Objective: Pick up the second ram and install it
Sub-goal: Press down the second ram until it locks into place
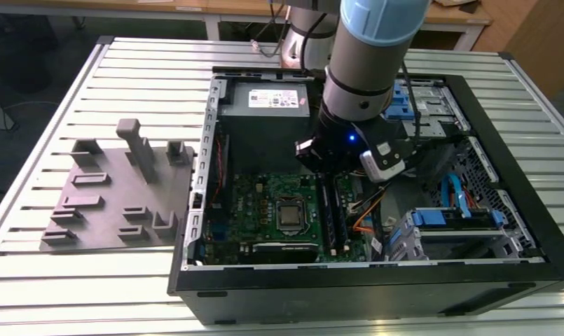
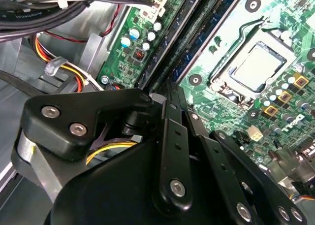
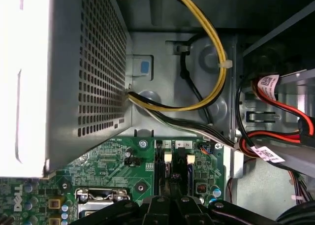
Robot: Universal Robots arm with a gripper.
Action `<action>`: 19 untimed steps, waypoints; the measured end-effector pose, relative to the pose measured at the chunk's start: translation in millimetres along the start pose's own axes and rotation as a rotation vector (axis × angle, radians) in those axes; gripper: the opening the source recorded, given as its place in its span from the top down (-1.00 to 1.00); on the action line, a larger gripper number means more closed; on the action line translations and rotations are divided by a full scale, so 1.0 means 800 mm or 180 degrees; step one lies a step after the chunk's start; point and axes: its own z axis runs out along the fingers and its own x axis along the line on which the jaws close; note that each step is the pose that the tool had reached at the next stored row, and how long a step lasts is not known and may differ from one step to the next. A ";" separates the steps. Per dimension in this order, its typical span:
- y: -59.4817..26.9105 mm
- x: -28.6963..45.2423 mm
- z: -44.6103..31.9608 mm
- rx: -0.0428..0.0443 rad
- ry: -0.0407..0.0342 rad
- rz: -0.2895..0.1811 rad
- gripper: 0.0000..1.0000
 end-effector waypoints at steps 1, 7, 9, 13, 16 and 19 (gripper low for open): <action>0.000 0.0000 0.0003 0.0000 0.0000 0.0000 0.79; -0.001 0.0001 -0.0144 -0.0002 -0.0001 0.0000 0.79; -0.007 0.0002 -0.0148 -0.0001 -0.0001 0.0000 0.79; -0.027 0.0005 -0.0147 0.0002 0.0000 0.0000 0.79; -0.041 0.0007 -0.0139 0.0004 -0.0001 0.0000 0.79; -0.059 0.0009 -0.0125 0.0005 -0.0001 0.0000 0.79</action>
